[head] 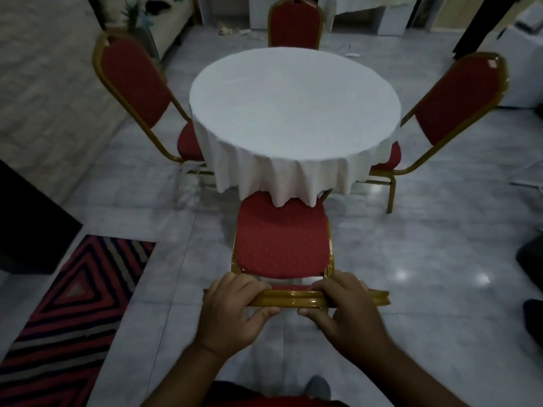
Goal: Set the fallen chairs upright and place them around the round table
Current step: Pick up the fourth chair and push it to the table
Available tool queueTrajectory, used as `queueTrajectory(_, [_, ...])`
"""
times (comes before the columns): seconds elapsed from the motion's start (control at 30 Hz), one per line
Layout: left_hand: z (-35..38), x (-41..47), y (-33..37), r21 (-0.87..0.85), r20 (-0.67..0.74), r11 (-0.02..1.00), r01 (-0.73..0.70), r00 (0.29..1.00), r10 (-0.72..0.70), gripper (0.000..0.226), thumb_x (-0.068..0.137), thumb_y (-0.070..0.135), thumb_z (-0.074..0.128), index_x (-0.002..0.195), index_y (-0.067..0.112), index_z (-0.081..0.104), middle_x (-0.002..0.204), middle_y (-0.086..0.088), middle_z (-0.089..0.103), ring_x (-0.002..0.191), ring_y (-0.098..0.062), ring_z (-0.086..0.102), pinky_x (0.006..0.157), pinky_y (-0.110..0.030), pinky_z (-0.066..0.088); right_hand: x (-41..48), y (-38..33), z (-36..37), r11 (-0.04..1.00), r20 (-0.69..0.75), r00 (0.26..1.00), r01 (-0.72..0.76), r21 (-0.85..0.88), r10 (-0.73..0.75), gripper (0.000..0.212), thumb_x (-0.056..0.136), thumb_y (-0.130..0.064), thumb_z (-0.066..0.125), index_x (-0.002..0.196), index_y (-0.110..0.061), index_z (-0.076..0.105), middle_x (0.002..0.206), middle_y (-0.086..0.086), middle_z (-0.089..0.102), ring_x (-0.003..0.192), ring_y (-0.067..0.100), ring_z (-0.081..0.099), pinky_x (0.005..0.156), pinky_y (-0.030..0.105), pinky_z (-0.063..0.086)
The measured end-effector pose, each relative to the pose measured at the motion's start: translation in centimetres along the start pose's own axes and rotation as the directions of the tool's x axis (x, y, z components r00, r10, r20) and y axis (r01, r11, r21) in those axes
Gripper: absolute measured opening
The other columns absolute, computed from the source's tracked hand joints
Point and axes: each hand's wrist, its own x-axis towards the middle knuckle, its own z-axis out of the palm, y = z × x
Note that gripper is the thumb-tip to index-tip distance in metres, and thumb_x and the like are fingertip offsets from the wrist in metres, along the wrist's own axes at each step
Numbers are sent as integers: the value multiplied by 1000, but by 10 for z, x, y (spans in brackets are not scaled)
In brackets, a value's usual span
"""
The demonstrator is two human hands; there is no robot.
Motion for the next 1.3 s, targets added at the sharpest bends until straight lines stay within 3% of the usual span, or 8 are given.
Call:
queueTrajectory(0.23, [5, 54, -8, 58, 162, 992, 113, 979, -121, 28, 90, 59, 59, 103, 35, 64, 100, 22, 57, 91, -4, 51, 82, -29, 42, 52, 23, -2, 1000, 45, 999, -2, -3, 2, 35, 83, -67, 61, 96, -35, 64, 89, -21, 51, 85, 0, 46, 79, 26, 39])
queueTrajectory(0.33, [9, 81, -4, 34, 204, 988, 148, 967, -152, 21, 87, 54, 57, 92, 34, 61, 90, 21, 51, 85, -4, 46, 80, -28, 39, 66, 26, -4, 996, 66, 998, -13, -86, 18, 32, 91, -66, 46, 96, -37, 60, 88, -22, 51, 85, 2, 46, 82, 31, 39])
queueTrajectory(0.43, [23, 95, -1, 78, 239, 993, 90, 965, -106, 23, 85, 52, 54, 83, 30, 57, 81, 16, 49, 78, -8, 45, 72, -33, 41, 72, 29, 0, 980, -7, 999, -52, -192, 51, 29, 90, -57, 46, 83, -32, 57, 79, -17, 49, 76, 9, 44, 71, 38, 41])
queueTrajectory(0.7, [35, 104, -25, 173, 151, 983, 57, 985, -83, 32, 81, 56, 50, 74, 24, 50, 73, 10, 48, 68, -14, 43, 60, -31, 38, 87, 31, 16, 961, -110, 991, -101, -259, 75, 33, 85, -54, 51, 76, -23, 56, 75, -10, 47, 73, 15, 43, 64, 35, 37])
queueTrajectory(1.0, [42, 116, -35, 212, 84, 977, 30, 995, -49, 34, 84, 51, 45, 72, 20, 49, 72, 5, 47, 66, -19, 43, 58, -35, 36, 100, 38, 18, 965, -78, 995, -75, -252, 57, 26, 82, -44, 45, 79, -19, 53, 77, -5, 46, 73, 18, 41, 64, 38, 37])
queueTrajectory(1.3, [40, 122, -38, 207, 178, 977, 48, 980, -86, 32, 85, 52, 43, 75, 22, 46, 74, 9, 44, 70, -17, 41, 61, -34, 34, 104, 38, 16, 965, -62, 997, -58, -257, 43, 23, 84, -41, 42, 79, -20, 50, 78, -6, 46, 75, 18, 41, 64, 38, 36])
